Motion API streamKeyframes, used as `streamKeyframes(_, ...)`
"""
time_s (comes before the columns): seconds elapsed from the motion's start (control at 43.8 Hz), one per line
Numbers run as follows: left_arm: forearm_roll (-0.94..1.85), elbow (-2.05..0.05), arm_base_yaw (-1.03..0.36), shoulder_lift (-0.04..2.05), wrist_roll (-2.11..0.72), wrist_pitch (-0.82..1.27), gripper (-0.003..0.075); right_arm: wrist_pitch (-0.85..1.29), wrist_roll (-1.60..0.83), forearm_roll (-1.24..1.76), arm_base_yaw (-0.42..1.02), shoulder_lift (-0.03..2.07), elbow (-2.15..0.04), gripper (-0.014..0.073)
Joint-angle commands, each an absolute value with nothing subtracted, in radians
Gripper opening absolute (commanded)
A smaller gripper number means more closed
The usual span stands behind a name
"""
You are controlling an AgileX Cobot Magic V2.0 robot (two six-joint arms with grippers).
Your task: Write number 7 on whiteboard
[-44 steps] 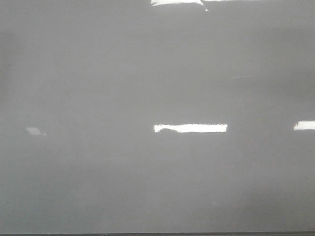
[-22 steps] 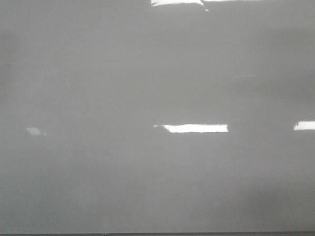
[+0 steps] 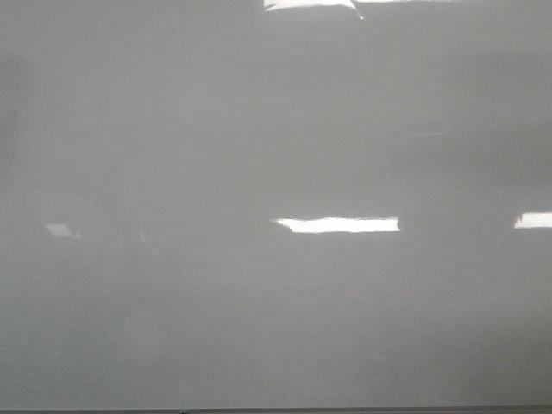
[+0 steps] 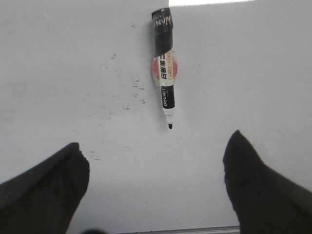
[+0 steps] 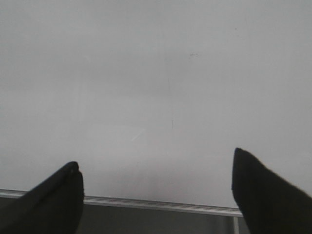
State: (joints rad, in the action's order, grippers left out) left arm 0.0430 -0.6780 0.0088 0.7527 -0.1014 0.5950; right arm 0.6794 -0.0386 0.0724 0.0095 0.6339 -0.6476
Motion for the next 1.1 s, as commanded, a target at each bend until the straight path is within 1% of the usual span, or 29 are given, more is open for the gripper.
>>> streamKeyframes(0.0,0.057,-0.720,0.008,0.838,-0.101,0.494,0.0576,0.621,-0.050,0.071,0.007,0.641,-0.680,0.0645)
streamKeyframes(0.114,0.079,-0.753,0.008,0.943,-0.101,0.483,0.0574,0.621,-0.050,0.071,0.007,0.641,-0.680,0.0645)
streamKeyframes(0.343,0.136,-0.837,0.008,1.136,-0.101,0.419,0.0542,0.621,-0.050,0.071,0.007,0.641,-0.680,0.0645)
streamKeyframes(0.525,0.140,-0.885,-0.004,1.267,-0.101,0.378,0.0485,0.621,-0.050,0.071,0.007,0.641,-0.680,0.0645)
streamKeyframes(0.685,0.139,-0.904,-0.010,1.352,-0.101,0.340,0.0419,0.622,-0.050,0.071,0.007,0.641,-0.680,0.0645)
streamKeyframes(0.868,0.139,-0.915,-0.037,1.411,-0.101,0.280,0.0350,0.623,-0.050,0.071,0.007,0.641,-0.680,0.0645)
streamKeyframes(1.074,0.137,-0.919,-0.060,1.450,-0.101,0.226,0.0298,0.628,-0.050,0.071,0.007,0.641,-0.680,0.0645)
